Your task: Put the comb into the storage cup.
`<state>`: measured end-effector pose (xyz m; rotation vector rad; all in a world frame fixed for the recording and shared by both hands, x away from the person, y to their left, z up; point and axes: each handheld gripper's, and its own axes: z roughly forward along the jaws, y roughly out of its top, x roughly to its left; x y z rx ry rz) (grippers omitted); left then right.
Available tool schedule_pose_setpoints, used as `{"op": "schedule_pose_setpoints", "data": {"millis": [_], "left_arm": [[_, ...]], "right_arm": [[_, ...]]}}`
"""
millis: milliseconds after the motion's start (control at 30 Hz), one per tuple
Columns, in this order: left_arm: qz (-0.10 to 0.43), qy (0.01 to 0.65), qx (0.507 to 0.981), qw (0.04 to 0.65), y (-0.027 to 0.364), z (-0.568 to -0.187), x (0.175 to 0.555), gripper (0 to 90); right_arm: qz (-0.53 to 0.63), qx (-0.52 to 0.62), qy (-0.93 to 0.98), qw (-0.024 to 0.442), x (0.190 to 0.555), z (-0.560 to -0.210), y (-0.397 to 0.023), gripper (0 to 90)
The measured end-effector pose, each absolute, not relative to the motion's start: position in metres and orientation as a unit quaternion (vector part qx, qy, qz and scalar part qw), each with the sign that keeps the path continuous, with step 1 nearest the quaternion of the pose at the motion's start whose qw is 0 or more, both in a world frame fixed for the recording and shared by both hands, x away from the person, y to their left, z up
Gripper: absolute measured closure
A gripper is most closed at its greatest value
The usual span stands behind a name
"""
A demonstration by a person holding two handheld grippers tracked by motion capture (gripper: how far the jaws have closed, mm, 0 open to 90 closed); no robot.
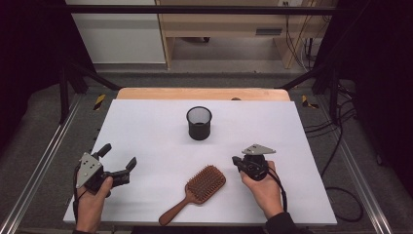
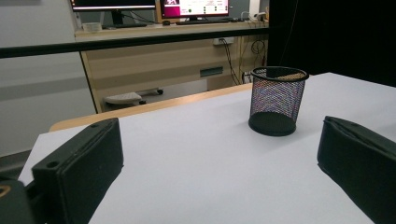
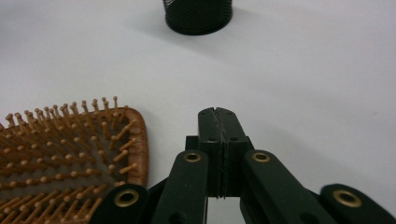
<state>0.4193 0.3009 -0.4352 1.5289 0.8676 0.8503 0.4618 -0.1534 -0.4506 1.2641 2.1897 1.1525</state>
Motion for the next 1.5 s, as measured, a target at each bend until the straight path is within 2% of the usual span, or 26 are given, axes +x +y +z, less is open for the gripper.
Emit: {"op": "schedule_pose_setpoints", "data": {"millis": [467, 1067, 1200, 1500], "left_arm": [[0.357, 0.353, 0.661, 0.559, 0.294, -0.433, 0.418, 0.6], [0.349, 0.345, 0.671, 0.556, 0.289, -0.433, 0.418, 0.7], [0.347, 0.346, 0.674, 0.553, 0.288, -0.433, 0.418, 0.7], [0.335, 0.349, 0.675, 0.557, 0.286, -0.433, 0.417, 0.8]], "right_arm": [[0.456, 0.464, 0.731, 0.205, 0.452, -0.445, -0.192, 79.1], [0.465, 0.464, 0.720, 0.221, 0.440, -0.448, -0.217, 76.1], [0.470, 0.462, 0.716, 0.231, 0.436, -0.446, -0.223, 70.9], [0.488, 0.449, 0.704, 0.254, 0.433, -0.447, -0.227, 52.5]]}}
